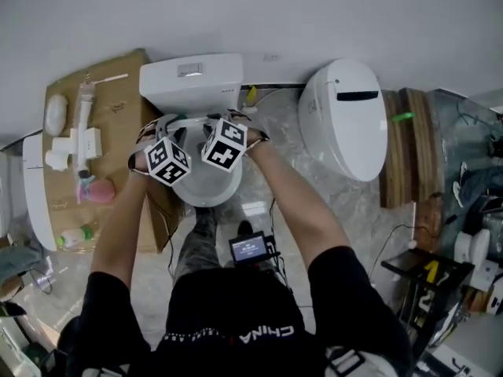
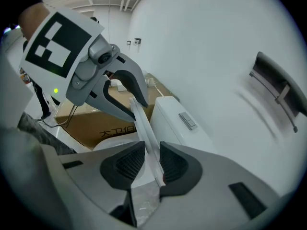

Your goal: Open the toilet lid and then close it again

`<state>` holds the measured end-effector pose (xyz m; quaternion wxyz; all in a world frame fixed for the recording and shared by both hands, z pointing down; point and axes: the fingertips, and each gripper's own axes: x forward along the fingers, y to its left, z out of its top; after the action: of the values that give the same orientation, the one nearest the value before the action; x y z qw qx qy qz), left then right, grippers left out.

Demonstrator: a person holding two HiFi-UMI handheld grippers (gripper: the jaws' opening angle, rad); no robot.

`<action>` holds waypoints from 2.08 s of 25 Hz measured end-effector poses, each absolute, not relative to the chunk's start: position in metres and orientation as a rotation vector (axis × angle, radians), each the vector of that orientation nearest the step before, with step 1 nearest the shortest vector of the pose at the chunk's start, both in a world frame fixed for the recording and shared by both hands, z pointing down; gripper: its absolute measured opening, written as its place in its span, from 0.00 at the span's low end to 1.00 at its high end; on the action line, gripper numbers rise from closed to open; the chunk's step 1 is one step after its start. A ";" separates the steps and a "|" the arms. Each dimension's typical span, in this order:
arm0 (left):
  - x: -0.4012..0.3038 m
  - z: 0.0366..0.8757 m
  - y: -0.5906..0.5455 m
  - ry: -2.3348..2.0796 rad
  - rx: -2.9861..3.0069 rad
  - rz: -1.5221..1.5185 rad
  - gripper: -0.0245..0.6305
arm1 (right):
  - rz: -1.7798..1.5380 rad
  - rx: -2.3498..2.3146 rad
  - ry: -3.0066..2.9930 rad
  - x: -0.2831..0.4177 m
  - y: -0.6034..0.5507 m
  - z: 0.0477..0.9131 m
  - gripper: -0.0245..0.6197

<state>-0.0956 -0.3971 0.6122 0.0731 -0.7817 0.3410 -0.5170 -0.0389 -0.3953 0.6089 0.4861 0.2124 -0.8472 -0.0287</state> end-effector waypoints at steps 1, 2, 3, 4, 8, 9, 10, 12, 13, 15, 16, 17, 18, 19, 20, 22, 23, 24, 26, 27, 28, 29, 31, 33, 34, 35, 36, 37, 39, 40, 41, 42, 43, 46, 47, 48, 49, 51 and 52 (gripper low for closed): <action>-0.097 0.611 -0.403 0.985 -2.373 -1.545 0.24 | -0.044 0.506 -2.053 -0.040 -0.402 0.608 0.20; -0.099 0.610 -0.409 0.949 -2.398 -1.541 0.24 | -0.025 0.501 -2.043 -0.041 -0.409 0.607 0.20; -0.100 0.609 -0.415 0.918 -2.419 -1.538 0.23 | -0.010 0.502 -2.032 -0.042 -0.416 0.607 0.20; -0.101 0.608 -0.422 0.891 -2.437 -1.536 0.23 | 0.002 0.510 -2.024 -0.043 -0.423 0.606 0.20; -0.105 0.602 -0.450 0.849 -2.487 -1.497 0.22 | 0.049 0.579 -2.021 -0.046 -0.452 0.600 0.20; -0.105 0.601 -0.457 0.849 -2.494 -1.487 0.22 | 0.056 0.590 -2.023 -0.047 -0.458 0.599 0.20; -0.106 0.600 -0.462 0.851 -2.498 -1.481 0.22 | 0.058 0.596 -2.024 -0.048 -0.464 0.598 0.20; -0.108 0.600 -0.474 0.861 -2.507 -1.481 0.22 | 0.065 0.598 -2.028 -0.049 -0.476 0.598 0.20; -0.108 0.599 -0.481 0.869 -2.513 -1.483 0.22 | 0.074 0.597 -2.033 -0.049 -0.483 0.598 0.20; -0.106 0.599 -0.493 0.885 -2.529 -1.491 0.22 | 0.094 0.588 -2.044 -0.047 -0.495 0.598 0.20; -0.105 0.600 -0.498 0.893 -2.540 -1.498 0.23 | 0.104 0.580 -2.048 -0.046 -0.500 0.598 0.20; -0.105 0.600 -0.503 0.901 -2.552 -1.505 0.23 | 0.112 0.572 -2.052 -0.046 -0.505 0.598 0.20; -0.105 0.600 -0.508 0.906 -2.561 -1.515 0.23 | 0.120 0.565 -2.056 -0.046 -0.509 0.598 0.20; -0.106 0.601 -0.512 0.908 -2.566 -1.525 0.23 | 0.126 0.561 -2.062 -0.047 -0.514 0.598 0.20; -0.107 0.601 -0.517 0.907 -2.569 -1.536 0.23 | 0.132 0.559 -2.070 -0.048 -0.519 0.598 0.20; -0.108 0.602 -0.525 0.904 -2.574 -1.553 0.23 | 0.141 0.554 -2.082 -0.049 -0.526 0.598 0.20; -0.108 0.602 -0.527 0.905 -2.576 -1.561 0.23 | 0.144 0.548 -2.085 -0.049 -0.529 0.598 0.20; -0.108 0.602 -0.530 0.908 -2.578 -1.567 0.23 | 0.147 0.543 -2.087 -0.049 -0.532 0.598 0.20; -0.108 0.602 -0.534 0.917 -2.580 -1.573 0.23 | 0.153 0.533 -2.094 -0.050 -0.537 0.598 0.20; -0.109 0.602 -0.536 0.921 -2.580 -1.575 0.23 | 0.156 0.529 -2.098 -0.050 -0.538 0.599 0.20; -0.109 0.603 -0.537 0.923 -2.581 -1.577 0.23 | 0.159 0.525 -2.101 -0.050 -0.540 0.599 0.20; -0.109 0.603 -0.538 0.922 -2.583 -1.580 0.23 | 0.161 0.518 -2.103 -0.050 -0.541 0.599 0.20; -0.109 0.603 -0.539 0.912 -2.590 -1.585 0.23 | 0.164 0.500 -2.104 -0.051 -0.542 0.600 0.20; -0.108 0.603 -0.540 0.903 -2.598 -1.583 0.23 | 0.162 0.487 -2.108 -0.050 -0.543 0.599 0.20; -0.108 0.602 -0.540 0.902 -2.599 -1.579 0.23 | 0.160 0.483 -2.109 -0.050 -0.543 0.599 0.20; -0.108 0.602 -0.540 0.904 -2.597 -1.577 0.23 | 0.159 0.480 -2.110 -0.050 -0.543 0.599 0.20; -0.108 0.602 -0.540 0.911 -2.593 -1.575 0.23 | 0.159 0.477 -2.110 -0.050 -0.542 0.599 0.20; -0.109 0.601 -0.539 0.923 -2.588 -1.574 0.23 | 0.160 0.474 -2.109 -0.050 -0.542 0.599 0.20; -0.112 0.598 -0.538 0.953 -2.581 -1.572 0.23 | 0.163 0.469 -2.109 -0.050 -0.541 0.600 0.20; -0.114 0.596 -0.537 0.964 -2.577 -1.574 0.23 | 0.165 0.467 -2.110 -0.050 -0.541 0.599 0.20; -0.117 0.594 -0.536 0.971 -2.572 -1.578 0.23 | 0.165 0.466 -2.111 -0.050 -0.541 0.599 0.20; -0.119 0.591 -0.534 0.979 -2.569 -1.581 0.23 | 0.165 0.465 -2.112 -0.050 -0.541 0.598 0.20; -0.122 0.588 -0.531 0.988 -2.569 -1.581 0.23 | 0.164 0.464 -2.112 -0.050 -0.541 0.598 0.20; -0.127 0.583 -0.522 1.016 -2.583 -1.575 0.23 | 0.167 0.443 -2.115 -0.050 -0.539 0.598 0.20; -0.127 0.582 -0.518 1.019 -2.583 -1.579 0.23 | 0.171 0.428 -2.118 -0.050 -0.537 0.597 0.20; -0.127 0.583 -0.514 1.022 -2.578 -1.584 0.23 | 0.177 0.413 -2.120 -0.049 -0.535 0.596 0.20; -0.126 0.583 -0.512 1.032 -2.573 -1.584 0.23 | 0.182 0.400 -2.119 -0.048 -0.533 0.594 0.22; -0.125 0.582 -0.511 1.079 -2.569 -1.573 0.23 | 0.181 0.387 -2.121 -0.045 -0.530 0.591 0.24; -0.124 0.581 -0.510 1.111 -2.568 -1.565 0.23 | 0.176 0.387 -2.125 -0.044 -0.529 0.588 0.25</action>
<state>-0.1245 -0.5105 0.5806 -0.0322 -0.8006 0.3463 -0.4880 -0.0438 -0.5292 0.5881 0.4683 0.1579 -0.8664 0.0716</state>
